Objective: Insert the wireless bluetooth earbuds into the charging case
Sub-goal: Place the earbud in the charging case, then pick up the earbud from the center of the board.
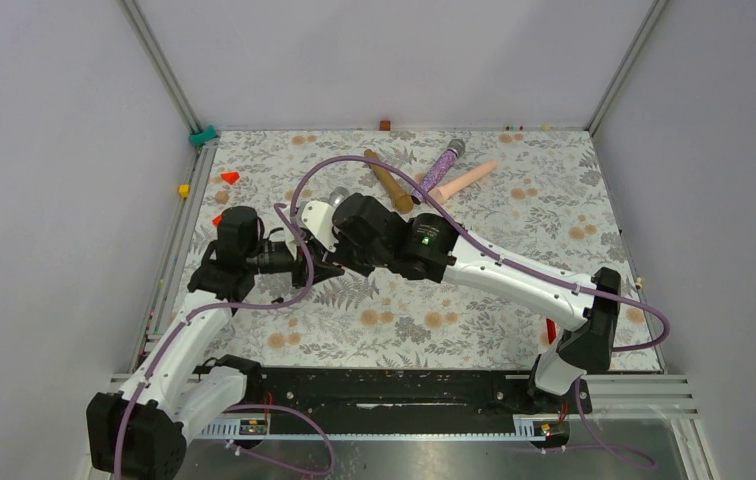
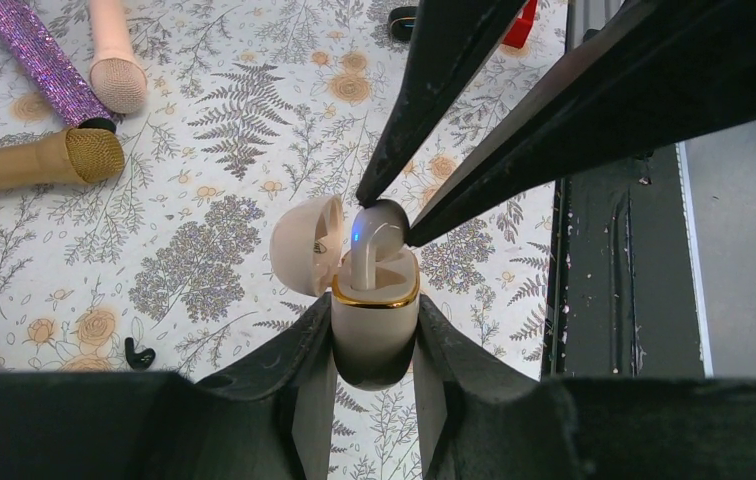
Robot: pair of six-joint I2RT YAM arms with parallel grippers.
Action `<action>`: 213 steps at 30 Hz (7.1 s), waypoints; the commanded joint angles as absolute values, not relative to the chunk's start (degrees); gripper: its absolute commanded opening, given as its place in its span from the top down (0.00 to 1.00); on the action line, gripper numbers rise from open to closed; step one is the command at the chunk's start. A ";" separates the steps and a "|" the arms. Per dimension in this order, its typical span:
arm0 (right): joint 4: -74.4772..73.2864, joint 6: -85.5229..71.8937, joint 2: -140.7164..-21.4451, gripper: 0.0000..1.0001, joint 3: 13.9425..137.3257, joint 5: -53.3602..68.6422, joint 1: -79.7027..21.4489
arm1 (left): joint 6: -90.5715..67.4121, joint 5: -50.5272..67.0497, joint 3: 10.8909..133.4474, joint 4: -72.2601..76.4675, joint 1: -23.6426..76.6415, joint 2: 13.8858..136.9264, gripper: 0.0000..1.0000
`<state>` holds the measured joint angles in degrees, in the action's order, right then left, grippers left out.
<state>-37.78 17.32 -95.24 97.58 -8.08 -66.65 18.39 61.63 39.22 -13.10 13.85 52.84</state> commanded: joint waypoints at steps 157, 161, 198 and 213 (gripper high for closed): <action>-49.42 81.95 -58.67 0.28 25.97 -1.93 -27.82 | -42.20 65.98 23.91 81.75 8.82 58.38 0.99; -46.63 85.88 -54.63 0.29 22.79 -0.30 -27.86 | -42.12 65.95 24.07 81.35 8.83 58.29 0.99; -51.84 93.56 -54.74 0.70 24.60 7.38 -28.12 | -38.76 65.99 24.88 75.85 8.90 56.76 0.97; -47.76 70.44 -66.22 0.81 40.26 18.19 -29.64 | -38.84 65.84 25.13 75.83 8.99 57.70 0.97</action>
<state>-52.12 84.60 -60.07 31.64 13.37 -28.64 -39.27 65.73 23.77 73.58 8.75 57.49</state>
